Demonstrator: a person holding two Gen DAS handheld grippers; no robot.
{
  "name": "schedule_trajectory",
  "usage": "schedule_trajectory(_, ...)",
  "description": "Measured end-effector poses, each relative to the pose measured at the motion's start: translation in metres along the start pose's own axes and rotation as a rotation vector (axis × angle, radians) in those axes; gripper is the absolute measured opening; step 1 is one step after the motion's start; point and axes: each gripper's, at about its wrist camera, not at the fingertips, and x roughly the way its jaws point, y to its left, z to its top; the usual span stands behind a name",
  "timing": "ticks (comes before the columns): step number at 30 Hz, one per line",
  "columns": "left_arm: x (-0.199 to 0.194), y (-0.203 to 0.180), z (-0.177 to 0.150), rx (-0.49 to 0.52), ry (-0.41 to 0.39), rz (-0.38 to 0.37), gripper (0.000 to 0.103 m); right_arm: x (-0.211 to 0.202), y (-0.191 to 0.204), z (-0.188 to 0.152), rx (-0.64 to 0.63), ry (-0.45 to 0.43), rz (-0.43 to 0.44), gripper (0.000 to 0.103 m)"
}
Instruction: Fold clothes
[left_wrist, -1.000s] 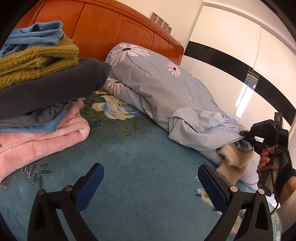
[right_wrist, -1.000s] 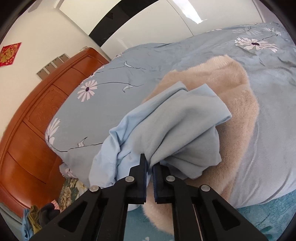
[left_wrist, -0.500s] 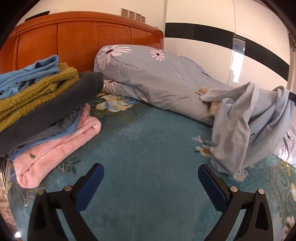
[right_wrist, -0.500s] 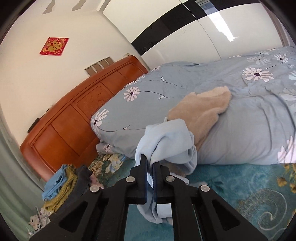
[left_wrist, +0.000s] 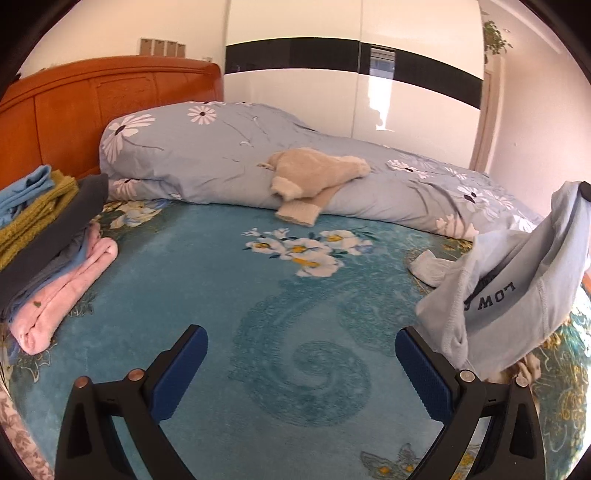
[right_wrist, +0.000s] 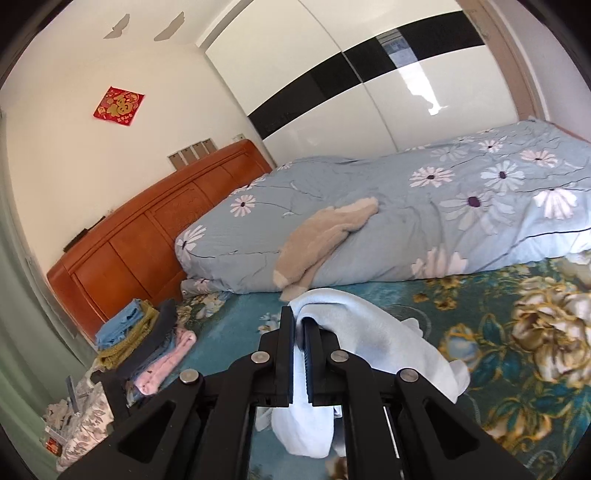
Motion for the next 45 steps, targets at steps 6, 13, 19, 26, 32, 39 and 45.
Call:
schedule_trajectory(6, -0.004, -0.031, -0.008, 0.041, 0.034, -0.04, 0.103, -0.022, -0.082, -0.047, 0.089, 0.087, -0.255, 0.004)
schedule_trajectory(13, -0.006, -0.047, -0.022, 0.079, 0.071, -0.038, 0.103, -0.038, -0.119, -0.087, 0.085, 0.231, -0.335, 0.01)
schedule_trajectory(19, -0.001, -0.044, -0.033, 0.057, 0.108, -0.044, 0.103, -0.075, -0.102, -0.098, -0.088, 0.276, -0.47, 0.032)
schedule_trajectory(26, 0.009, -0.048, -0.044, 0.03, 0.166, -0.06, 0.103, -0.036, -0.04, -0.097, -0.416, 0.325, -0.371, 0.054)
schedule_trajectory(32, 0.001, -0.046, -0.051, 0.085, 0.167, -0.008, 0.103, 0.054, 0.014, -0.118, -0.816, 0.435, -0.306, 0.054)
schedule_trajectory(39, 0.003, -0.024, -0.056, -0.005, 0.196, -0.02, 0.103, 0.09, 0.038, -0.117, -1.004, 0.443, -0.218, 0.059)
schedule_trajectory(45, 0.005, -0.027, -0.06, -0.011, 0.2, -0.026, 0.103, 0.109, 0.047, -0.122, -0.999, 0.452, -0.175, 0.05)
